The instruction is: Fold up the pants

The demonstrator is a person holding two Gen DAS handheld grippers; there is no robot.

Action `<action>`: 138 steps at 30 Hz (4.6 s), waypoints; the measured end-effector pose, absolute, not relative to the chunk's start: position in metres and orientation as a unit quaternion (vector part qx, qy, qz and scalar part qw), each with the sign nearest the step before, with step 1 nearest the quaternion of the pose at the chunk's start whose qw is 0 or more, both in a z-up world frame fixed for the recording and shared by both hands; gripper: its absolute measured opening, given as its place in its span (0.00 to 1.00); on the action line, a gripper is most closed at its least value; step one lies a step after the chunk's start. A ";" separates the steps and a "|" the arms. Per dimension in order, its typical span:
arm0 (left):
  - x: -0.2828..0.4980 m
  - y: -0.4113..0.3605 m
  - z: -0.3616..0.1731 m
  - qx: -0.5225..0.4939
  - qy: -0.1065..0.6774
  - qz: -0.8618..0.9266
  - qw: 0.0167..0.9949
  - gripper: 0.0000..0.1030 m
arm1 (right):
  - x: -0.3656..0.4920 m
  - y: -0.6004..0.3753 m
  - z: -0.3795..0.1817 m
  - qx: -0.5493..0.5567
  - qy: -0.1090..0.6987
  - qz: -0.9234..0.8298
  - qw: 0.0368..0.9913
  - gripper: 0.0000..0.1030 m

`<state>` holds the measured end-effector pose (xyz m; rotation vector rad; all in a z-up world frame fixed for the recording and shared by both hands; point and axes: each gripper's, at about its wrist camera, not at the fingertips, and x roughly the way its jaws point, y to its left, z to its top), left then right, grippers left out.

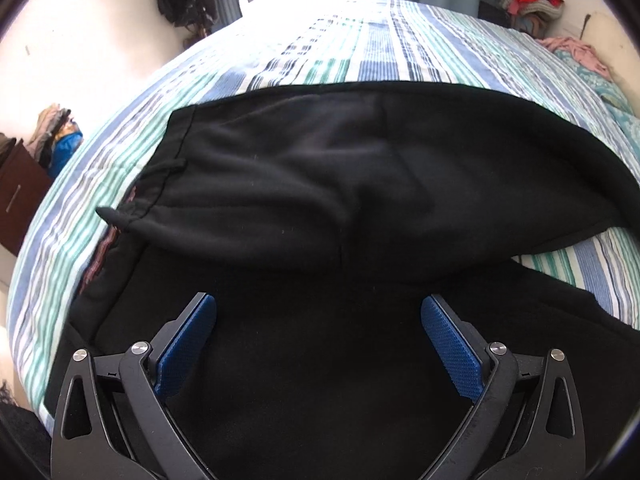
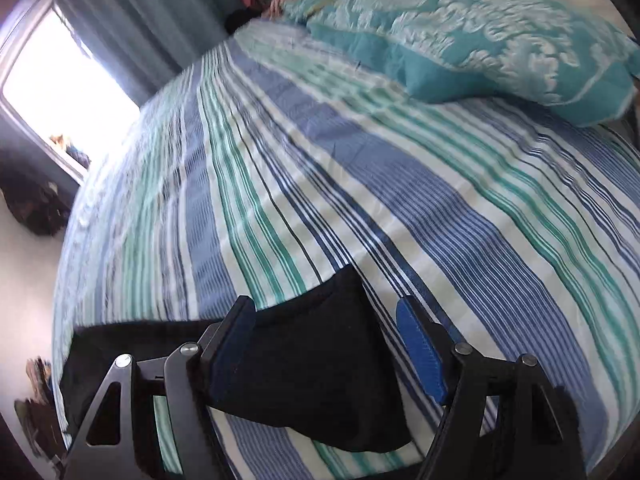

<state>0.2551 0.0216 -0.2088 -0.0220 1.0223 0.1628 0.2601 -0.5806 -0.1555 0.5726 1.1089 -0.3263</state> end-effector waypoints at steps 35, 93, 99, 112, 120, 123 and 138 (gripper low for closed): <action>0.248 0.022 -0.217 -0.023 0.464 0.070 0.883 1.00 | 0.030 -0.510 -0.222 0.631 0.349 -0.122 0.682 0.21; 0.140 0.033 -0.168 -0.240 0.556 -0.031 0.795 0.18 | 0.020 -0.621 -0.133 0.350 0.434 -0.199 0.806 0.12; 0.126 0.027 -0.144 -0.218 0.541 -0.035 0.811 0.12 | 0.005 -0.619 -0.159 0.326 0.457 -0.218 0.798 0.12; 0.114 0.017 -0.146 -0.171 0.555 -0.038 0.813 0.05 | 0.001 -0.614 -0.154 0.282 0.478 -0.239 0.797 0.12; 0.104 -0.003 -0.135 -0.076 0.577 -0.024 0.813 0.40 | 0.007 -0.603 -0.159 0.233 0.481 -0.277 0.798 0.46; 0.080 0.004 -0.103 -0.058 0.554 -0.037 0.830 0.58 | -0.005 -0.595 -0.141 0.202 0.473 -0.318 0.796 0.71; 0.212 0.029 -0.152 0.059 0.488 -0.015 0.871 0.90 | 0.106 -0.352 -0.145 0.108 0.434 -0.126 0.885 0.88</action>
